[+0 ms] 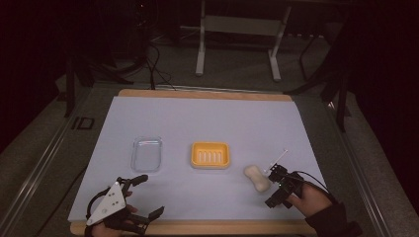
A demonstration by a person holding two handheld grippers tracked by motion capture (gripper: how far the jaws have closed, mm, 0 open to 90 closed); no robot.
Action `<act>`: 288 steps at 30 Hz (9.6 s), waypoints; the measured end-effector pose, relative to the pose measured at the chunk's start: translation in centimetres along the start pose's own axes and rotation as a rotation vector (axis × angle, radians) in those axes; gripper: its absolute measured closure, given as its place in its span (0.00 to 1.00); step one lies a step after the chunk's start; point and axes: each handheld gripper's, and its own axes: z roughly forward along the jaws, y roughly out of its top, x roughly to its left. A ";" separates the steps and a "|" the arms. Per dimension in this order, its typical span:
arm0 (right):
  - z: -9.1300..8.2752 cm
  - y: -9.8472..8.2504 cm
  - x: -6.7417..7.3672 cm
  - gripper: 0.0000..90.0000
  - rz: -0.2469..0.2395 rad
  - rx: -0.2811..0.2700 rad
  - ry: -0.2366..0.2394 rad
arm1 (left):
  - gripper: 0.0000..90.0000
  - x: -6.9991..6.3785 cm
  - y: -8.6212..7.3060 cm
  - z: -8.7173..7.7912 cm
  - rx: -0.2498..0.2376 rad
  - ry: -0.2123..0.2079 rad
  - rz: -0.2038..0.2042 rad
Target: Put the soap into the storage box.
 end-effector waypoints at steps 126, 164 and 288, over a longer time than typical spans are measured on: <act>-2.2 8.9 -3.1 0.55 -0.365 -0.245 -0.033 | 0.01 -0.1 -0.1 0.2 0.009 -0.012 -0.008; -4.4 12.8 -2.3 0.55 -0.752 -0.240 0.057 | 0.01 -0.1 -0.1 0.3 0.018 -0.021 -0.002; 3.0 21.8 2.3 0.48 -0.817 -0.241 0.081 | 0.01 -0.3 0.0 0.1 0.018 -0.037 -0.002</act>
